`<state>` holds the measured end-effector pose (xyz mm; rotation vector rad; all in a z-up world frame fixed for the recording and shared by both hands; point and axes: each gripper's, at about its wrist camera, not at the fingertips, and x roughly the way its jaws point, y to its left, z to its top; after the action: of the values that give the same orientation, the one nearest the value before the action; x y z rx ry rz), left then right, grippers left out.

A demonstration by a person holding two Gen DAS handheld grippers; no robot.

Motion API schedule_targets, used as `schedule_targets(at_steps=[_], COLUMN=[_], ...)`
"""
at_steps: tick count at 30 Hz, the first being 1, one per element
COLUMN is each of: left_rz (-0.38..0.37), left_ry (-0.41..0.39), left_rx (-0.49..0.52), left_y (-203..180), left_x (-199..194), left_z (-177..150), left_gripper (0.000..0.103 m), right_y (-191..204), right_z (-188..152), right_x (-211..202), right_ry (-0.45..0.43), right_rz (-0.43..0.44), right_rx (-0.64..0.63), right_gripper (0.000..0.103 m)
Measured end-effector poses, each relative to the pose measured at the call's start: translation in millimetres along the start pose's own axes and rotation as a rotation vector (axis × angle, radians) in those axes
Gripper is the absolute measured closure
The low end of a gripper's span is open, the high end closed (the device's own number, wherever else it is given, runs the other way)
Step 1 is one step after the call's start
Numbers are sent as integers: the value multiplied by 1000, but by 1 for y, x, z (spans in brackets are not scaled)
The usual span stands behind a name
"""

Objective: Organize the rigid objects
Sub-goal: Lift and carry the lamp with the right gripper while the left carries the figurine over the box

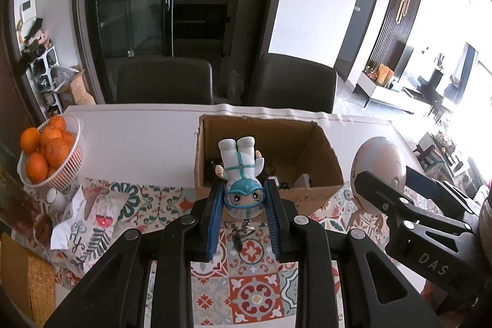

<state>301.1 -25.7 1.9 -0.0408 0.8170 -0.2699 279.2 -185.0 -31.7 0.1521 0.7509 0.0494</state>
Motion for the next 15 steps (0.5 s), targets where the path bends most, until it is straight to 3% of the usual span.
schedule_targets(at_steps=[15], left_rz=[-7], left_ry=[-2], left_rx=[35], left_y=[-5], left_x=[20], left_z=[42], left_gripper=[76], right_y=[-1], right_z=[36], right_x=[17], right_ry=[-8], right_rz=[-5], right_rx=[-11], right_gripper=[29])
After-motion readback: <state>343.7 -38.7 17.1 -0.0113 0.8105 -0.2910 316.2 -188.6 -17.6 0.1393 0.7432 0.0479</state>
